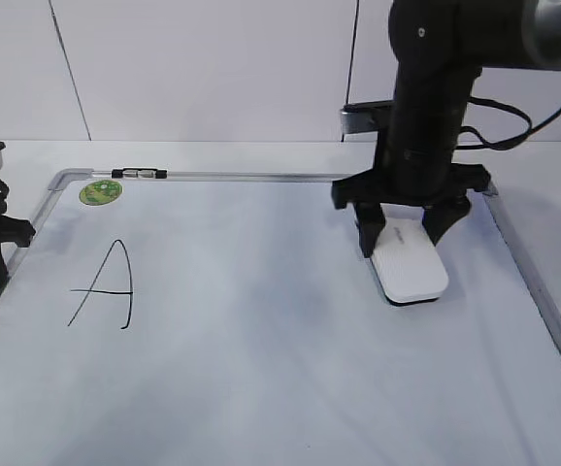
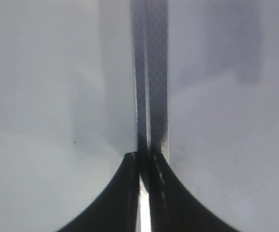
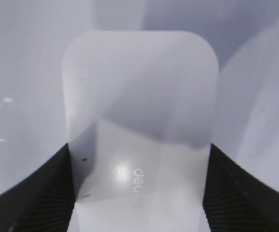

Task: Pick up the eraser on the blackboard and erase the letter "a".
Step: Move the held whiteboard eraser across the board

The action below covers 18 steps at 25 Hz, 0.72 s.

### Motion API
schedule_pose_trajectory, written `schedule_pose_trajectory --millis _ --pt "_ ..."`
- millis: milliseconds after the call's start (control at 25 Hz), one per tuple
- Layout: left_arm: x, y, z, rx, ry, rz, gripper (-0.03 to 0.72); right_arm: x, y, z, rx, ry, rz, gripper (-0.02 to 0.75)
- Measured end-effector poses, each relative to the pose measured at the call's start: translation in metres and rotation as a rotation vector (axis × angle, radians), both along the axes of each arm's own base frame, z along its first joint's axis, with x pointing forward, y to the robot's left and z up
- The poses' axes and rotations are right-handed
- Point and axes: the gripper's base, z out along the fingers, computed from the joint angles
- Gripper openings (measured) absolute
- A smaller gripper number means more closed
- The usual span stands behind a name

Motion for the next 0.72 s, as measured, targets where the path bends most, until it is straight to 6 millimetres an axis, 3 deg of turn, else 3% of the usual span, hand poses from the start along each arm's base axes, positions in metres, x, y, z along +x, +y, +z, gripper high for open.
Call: schedule_pose_trajectory --millis 320,720 --pt "0.0 0.0 0.0 0.0 0.0 0.0 0.014 -0.017 -0.056 -0.011 -0.033 0.088 -0.11 0.535" --pt "0.0 0.0 0.0 0.0 0.0 0.0 0.014 -0.012 -0.116 -0.012 -0.006 0.089 -0.153 0.535"
